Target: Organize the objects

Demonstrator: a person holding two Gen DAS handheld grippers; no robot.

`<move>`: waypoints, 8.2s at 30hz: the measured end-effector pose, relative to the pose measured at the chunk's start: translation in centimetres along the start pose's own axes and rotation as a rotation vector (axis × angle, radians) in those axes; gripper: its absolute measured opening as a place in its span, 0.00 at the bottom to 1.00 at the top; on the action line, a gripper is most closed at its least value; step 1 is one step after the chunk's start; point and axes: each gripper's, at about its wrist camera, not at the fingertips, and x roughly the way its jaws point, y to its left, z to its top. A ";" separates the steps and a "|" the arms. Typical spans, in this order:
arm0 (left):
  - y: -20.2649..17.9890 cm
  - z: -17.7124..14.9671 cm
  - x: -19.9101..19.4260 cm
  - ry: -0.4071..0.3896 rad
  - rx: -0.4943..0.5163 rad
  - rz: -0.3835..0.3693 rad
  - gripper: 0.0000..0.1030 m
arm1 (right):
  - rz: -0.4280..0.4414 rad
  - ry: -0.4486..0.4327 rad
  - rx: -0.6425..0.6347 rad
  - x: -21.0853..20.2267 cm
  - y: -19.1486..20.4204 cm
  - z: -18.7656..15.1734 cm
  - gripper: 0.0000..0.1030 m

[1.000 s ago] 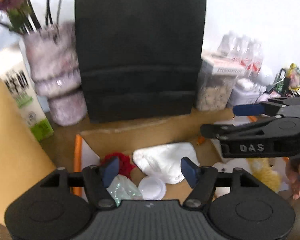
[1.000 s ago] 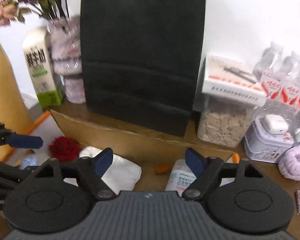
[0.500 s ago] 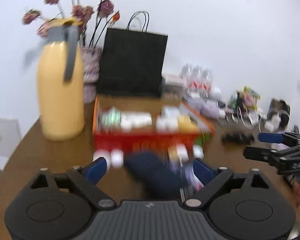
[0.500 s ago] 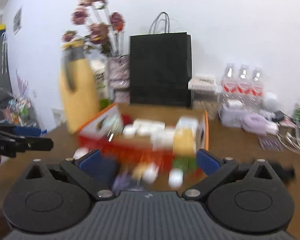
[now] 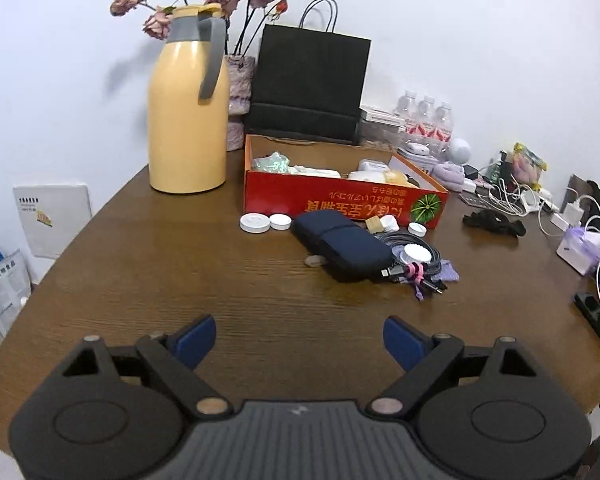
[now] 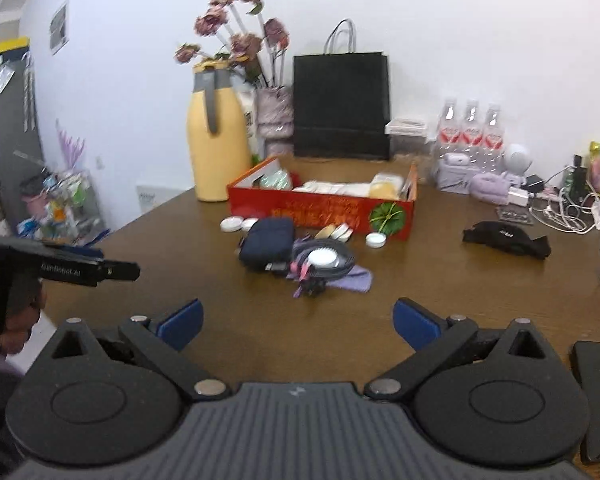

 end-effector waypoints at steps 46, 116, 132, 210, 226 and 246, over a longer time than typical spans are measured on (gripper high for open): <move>2.2 2.2 5.8 -0.038 0.005 -0.003 0.37 | -0.012 0.005 0.148 11.2 -1.1 -0.5 0.29; -2.0 12.4 5.8 -0.099 0.162 -0.275 0.83 | 0.163 0.062 0.001 13.8 -3.9 10.4 1.00; -0.5 1.5 -1.0 -0.049 0.074 -0.174 0.83 | 0.081 0.054 0.005 1.4 -0.9 0.5 1.00; -0.5 19.5 20.2 -0.018 -0.039 -0.124 0.24 | 0.069 0.093 0.161 26.3 -6.1 15.5 0.24; -1.0 20.0 28.9 0.280 0.140 -0.079 0.36 | 0.085 0.433 0.172 36.2 -6.6 15.8 0.73; -3.0 1.5 -1.1 -0.092 0.128 -0.133 0.87 | -0.033 -0.058 -0.133 5.1 2.6 2.0 1.00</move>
